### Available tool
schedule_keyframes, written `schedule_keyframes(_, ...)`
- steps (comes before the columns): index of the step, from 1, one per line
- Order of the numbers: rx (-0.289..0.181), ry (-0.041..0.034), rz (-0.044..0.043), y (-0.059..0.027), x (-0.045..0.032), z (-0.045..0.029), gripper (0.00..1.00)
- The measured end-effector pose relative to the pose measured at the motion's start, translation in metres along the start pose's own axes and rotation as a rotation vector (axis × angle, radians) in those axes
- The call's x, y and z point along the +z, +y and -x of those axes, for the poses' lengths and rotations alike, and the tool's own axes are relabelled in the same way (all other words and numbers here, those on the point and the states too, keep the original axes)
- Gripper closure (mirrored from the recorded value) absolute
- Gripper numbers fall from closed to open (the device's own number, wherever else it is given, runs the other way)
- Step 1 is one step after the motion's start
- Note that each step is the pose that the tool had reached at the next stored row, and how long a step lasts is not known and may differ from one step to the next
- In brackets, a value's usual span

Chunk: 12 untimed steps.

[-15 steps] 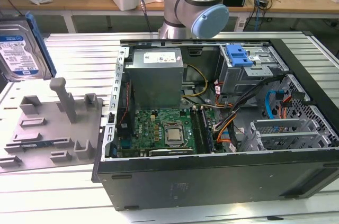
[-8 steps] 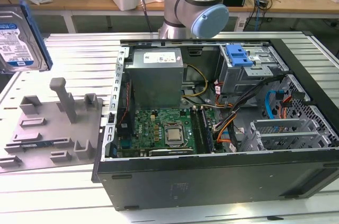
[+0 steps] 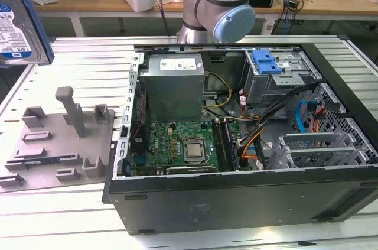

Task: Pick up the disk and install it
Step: 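Pick up the disk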

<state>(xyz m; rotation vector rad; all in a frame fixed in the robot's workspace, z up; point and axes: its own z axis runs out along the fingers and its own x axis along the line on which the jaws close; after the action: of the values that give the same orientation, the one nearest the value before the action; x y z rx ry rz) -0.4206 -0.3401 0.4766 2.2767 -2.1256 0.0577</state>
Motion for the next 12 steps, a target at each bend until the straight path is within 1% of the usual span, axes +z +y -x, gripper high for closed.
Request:
schedule_keyframes(2, 0.0, 0.0, 0.0, -0.0046, -0.0076, -0.0006, 0.63)
schedule_keyframes(3, 0.0, 0.0001, 0.0004, -0.0089, -0.0133, -0.0012, 0.63)
schedule_keyframes(6, 0.0, -0.0002, 0.0025, -0.0148, -0.0189, -0.0019, 0.63)
schedule_keyframes(9, 0.0, -0.0005, 0.0075, -0.0215, -0.0227, -0.0029, 0.63)
schedule_keyframes(12, -0.001, -0.0012, 0.0178, -0.0314, -0.0252, -0.0049, 0.63)
